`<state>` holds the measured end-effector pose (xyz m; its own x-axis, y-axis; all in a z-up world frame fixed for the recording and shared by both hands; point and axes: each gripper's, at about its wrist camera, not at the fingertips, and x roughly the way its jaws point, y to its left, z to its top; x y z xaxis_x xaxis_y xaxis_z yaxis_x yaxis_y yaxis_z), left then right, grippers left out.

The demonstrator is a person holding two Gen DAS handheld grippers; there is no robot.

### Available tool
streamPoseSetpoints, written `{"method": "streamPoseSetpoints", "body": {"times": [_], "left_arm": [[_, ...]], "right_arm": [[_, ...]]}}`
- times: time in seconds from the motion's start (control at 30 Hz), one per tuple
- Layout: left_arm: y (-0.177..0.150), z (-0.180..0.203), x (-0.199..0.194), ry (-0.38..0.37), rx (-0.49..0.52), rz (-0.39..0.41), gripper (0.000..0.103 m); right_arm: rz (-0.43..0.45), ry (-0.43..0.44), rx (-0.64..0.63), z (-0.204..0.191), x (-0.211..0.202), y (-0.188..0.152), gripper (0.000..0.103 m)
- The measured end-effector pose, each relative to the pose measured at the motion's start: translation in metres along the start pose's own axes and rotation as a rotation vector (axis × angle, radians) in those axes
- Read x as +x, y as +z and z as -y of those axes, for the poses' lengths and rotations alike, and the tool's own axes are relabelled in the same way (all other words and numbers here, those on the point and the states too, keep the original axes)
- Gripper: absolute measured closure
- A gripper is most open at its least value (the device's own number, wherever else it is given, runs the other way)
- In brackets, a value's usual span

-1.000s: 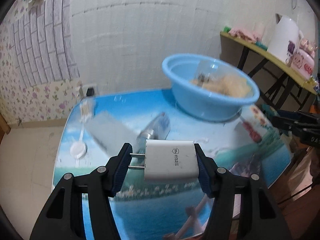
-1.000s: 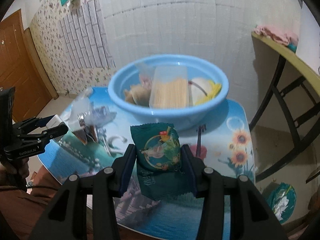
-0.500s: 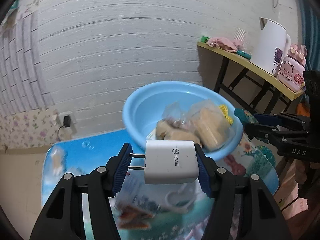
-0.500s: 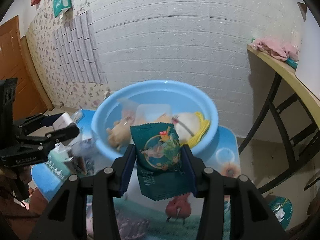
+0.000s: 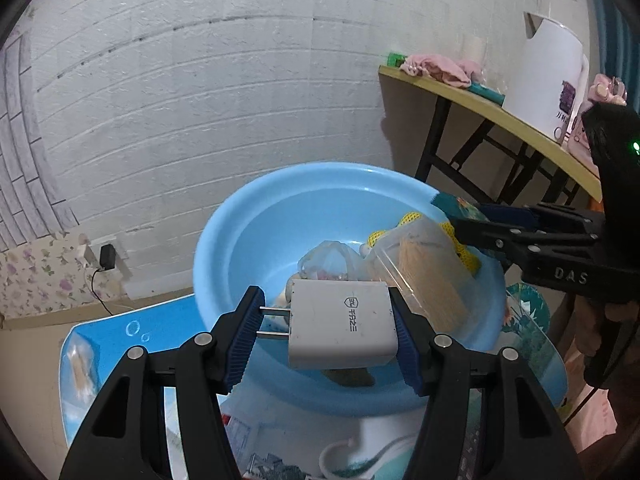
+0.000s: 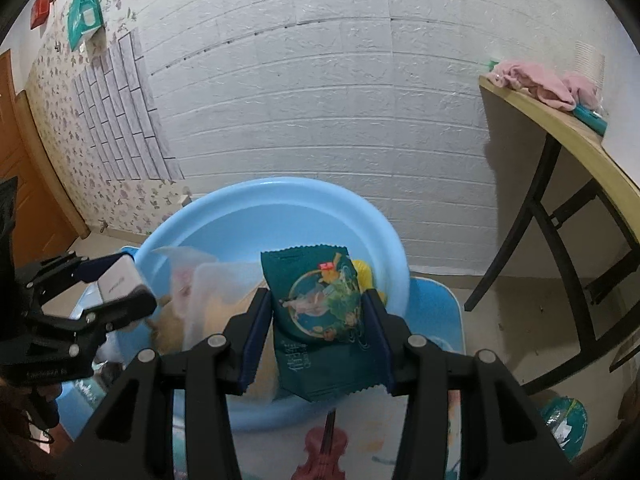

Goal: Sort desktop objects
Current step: 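Lift and carry the charger plug and green packet over the basin with both grippers, then open the left gripper to drop the charger while the right drops the green packet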

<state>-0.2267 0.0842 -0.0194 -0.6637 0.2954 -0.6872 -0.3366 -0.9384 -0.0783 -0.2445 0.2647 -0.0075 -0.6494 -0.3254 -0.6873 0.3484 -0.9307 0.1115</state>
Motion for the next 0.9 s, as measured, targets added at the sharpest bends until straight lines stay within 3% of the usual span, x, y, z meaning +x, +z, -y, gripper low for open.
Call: {"method": "streamPoseSetpoints", "body": {"times": [0.3,0.4,0.63,0.73,0.9], "left_arm": [[-0.001,-0.005,0.014,-0.017,-0.013,-0.027,0.040],[-0.001,-0.006,0.013,-0.018,-0.018,-0.026,0.032],[-0.005,-0.004,0.005,-0.011,-0.018,-0.020,0.030],[-0.010,-0.006,-0.002,-0.005,-0.024,-0.017,0.022],[-0.020,-0.012,-0.016,0.011,-0.042,-0.009,0.019]], "right_arm": [[-0.016,-0.001,0.006,0.004,0.023,0.001,0.057],[-0.020,0.005,0.000,0.002,0.024,-0.003,0.057],[-0.018,-0.019,-0.002,0.001,0.017,-0.007,0.048],[-0.012,-0.019,0.008,0.002,0.009,-0.010,0.047],[-0.013,-0.038,0.015,0.001,-0.003,-0.018,0.047]]}}
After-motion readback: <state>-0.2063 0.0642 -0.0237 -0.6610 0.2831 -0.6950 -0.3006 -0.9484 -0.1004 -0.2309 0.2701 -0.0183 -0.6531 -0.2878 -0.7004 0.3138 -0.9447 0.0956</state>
